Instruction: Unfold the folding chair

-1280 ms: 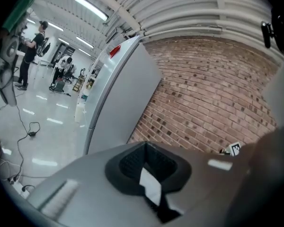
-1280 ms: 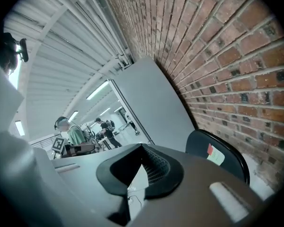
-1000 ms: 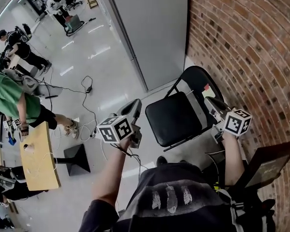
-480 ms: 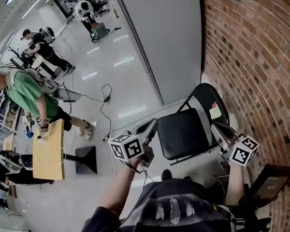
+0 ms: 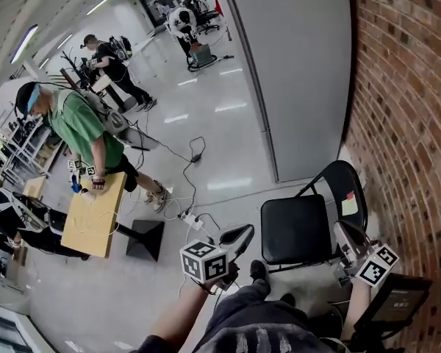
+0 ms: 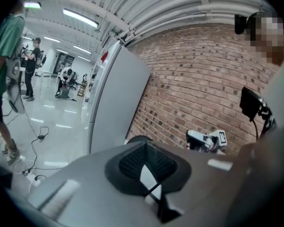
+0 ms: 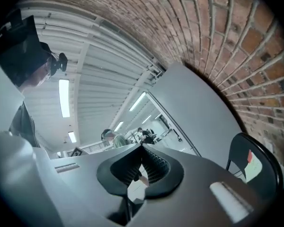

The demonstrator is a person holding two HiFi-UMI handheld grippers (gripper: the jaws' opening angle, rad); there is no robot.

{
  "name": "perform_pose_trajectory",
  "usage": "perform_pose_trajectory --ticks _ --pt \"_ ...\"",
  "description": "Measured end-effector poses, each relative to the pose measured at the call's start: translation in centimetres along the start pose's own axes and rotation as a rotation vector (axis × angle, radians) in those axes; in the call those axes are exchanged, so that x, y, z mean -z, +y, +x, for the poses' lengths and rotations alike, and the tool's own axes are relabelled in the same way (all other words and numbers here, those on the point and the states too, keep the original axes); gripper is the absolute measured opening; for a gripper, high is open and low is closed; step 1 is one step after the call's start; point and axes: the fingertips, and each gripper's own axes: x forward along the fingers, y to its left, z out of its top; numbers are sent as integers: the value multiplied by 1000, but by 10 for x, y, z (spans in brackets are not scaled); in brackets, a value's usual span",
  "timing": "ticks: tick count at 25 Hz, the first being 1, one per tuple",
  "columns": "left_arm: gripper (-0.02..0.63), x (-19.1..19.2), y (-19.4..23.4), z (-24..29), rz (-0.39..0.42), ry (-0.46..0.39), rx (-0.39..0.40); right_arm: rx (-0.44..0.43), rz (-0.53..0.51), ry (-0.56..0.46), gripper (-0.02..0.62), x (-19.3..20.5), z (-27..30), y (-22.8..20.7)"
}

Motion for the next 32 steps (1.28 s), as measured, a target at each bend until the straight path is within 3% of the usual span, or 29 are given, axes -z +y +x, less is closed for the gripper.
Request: perform_pose_trajectory --ticks 4,9,12,15,22,27,32 --pt "0 6 3 -21 -21 -27 -34 -94 -82 112 2 20 29 31" --pt "0 2 2 -28 18 -52 -51 -138 -227 231 2 39 53 57" --pt "0 2 1 -38 45 -54 -35 -154 -230 258 2 48 57 77" --pt "0 0 12 -53 13 -73 2 -129 -234 266 2 57 66 91" --pt "0 -10 63 -99 -33 -156 56 -74 -290 286 2 81 109 132" --pt "0 -12 115 -152 -90 -218 59 -142 -250 288 2 121 172 189" --pt "0 7 177 -210 -162 -225 17 -199 -316 413 2 181 237 252"
